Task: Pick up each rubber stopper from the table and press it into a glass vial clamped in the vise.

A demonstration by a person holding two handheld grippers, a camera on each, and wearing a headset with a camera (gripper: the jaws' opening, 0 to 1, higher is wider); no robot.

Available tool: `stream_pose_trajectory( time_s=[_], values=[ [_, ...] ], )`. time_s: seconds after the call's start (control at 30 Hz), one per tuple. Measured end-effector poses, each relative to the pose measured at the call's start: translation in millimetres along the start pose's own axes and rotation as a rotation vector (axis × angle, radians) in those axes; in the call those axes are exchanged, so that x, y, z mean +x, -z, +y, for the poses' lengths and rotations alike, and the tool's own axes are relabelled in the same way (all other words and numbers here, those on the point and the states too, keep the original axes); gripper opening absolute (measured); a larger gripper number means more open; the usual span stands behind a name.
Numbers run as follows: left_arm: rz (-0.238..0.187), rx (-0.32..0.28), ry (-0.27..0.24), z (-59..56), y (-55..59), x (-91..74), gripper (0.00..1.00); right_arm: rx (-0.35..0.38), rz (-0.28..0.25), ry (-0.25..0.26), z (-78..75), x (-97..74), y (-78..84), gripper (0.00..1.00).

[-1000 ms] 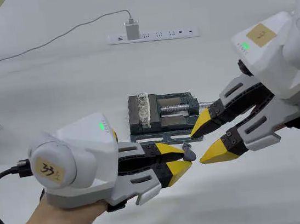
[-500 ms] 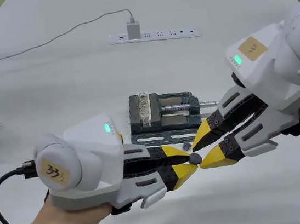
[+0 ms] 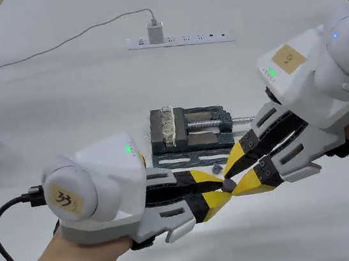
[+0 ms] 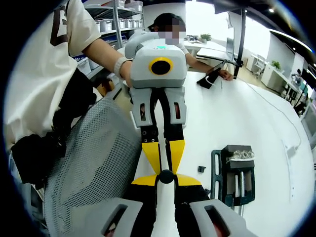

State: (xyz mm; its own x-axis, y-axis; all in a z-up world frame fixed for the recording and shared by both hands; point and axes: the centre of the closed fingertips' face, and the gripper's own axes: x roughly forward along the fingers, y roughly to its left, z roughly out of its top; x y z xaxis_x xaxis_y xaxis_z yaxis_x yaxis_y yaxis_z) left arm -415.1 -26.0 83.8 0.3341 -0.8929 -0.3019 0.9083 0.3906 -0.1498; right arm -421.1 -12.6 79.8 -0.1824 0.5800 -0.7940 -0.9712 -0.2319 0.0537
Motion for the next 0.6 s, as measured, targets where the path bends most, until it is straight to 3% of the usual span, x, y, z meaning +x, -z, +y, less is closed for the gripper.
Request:
stream_pose_trajectory(
  time_s=[0.6],
  values=[
    [-0.012, 0.011, 0.006, -1.9, -1.1, 0.6, 0.04, 0.024, 0.052, -0.031, 0.9, -2.0, -0.2, 0.07]
  ],
)
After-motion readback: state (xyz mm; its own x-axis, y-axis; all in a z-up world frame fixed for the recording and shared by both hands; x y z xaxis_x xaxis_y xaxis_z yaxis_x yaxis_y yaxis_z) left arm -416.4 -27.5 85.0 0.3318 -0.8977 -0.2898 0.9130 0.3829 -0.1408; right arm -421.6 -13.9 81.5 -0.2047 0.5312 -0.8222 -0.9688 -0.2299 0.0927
